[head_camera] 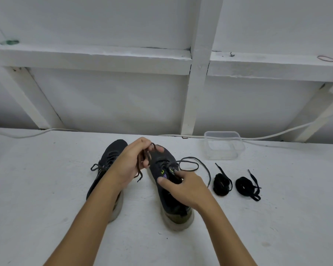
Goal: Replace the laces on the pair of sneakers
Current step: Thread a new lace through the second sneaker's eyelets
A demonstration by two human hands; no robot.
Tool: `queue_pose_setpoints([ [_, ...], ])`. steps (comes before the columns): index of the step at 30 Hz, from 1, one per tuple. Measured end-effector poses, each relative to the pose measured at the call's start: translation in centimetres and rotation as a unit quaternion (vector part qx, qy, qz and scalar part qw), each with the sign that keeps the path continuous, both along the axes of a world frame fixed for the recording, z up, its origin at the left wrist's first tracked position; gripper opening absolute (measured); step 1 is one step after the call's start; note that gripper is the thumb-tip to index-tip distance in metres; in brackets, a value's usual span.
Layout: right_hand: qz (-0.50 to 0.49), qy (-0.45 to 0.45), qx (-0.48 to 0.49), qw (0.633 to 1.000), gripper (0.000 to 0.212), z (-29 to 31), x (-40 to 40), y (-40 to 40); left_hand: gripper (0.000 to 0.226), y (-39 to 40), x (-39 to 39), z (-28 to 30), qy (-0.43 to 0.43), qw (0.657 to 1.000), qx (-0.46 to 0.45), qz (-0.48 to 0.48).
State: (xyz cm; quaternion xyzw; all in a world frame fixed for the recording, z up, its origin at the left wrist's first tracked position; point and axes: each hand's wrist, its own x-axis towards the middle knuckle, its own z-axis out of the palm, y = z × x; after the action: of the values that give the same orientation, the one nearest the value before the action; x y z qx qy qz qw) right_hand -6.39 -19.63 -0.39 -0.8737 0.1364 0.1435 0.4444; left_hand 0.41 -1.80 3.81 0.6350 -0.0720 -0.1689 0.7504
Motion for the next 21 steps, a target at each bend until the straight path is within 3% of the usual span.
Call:
queue_pose_setpoints([
  [3, -0.004, -0.009, -0.065, 0.998, 0.063, -0.3, 0.1, 1.1, 0.027, -0.7, -0.1, 1.0, -0.015, 1.0, 0.023, 0.014],
  [6, -0.007, -0.004, -0.112, 0.994, 0.046, -0.3, 0.3, 1.1, 0.034, -1.3, -0.4, 1.9, -0.033, 0.999, 0.038, 0.017],
  [10, -0.01, 0.017, -0.118, 0.993, 0.041, -0.7, 0.3, 0.6, 0.028, -1.1, -0.1, 4.6, -0.033, 0.99, -0.13, 0.031],
  [12, -0.011, 0.016, -0.124, 0.992, 0.04, -0.8, 0.3, 0.7, 0.029, -1.1, 0.0, 5.3, -0.039, 0.986, -0.162, 0.03],
  [17, -0.033, -0.003, -0.128, 0.991, 0.044, -0.7, 0.3, 0.8, 0.024, -2.0, -0.7, 4.5, -0.054, 0.994, -0.096, 0.026],
  [21, -0.024, -0.132, -0.106, 0.985, 0.052, 0.3, 1.1, 0.8, 0.021, -1.8, -0.4, 4.5, -0.067, 0.994, -0.082, -0.031],
])
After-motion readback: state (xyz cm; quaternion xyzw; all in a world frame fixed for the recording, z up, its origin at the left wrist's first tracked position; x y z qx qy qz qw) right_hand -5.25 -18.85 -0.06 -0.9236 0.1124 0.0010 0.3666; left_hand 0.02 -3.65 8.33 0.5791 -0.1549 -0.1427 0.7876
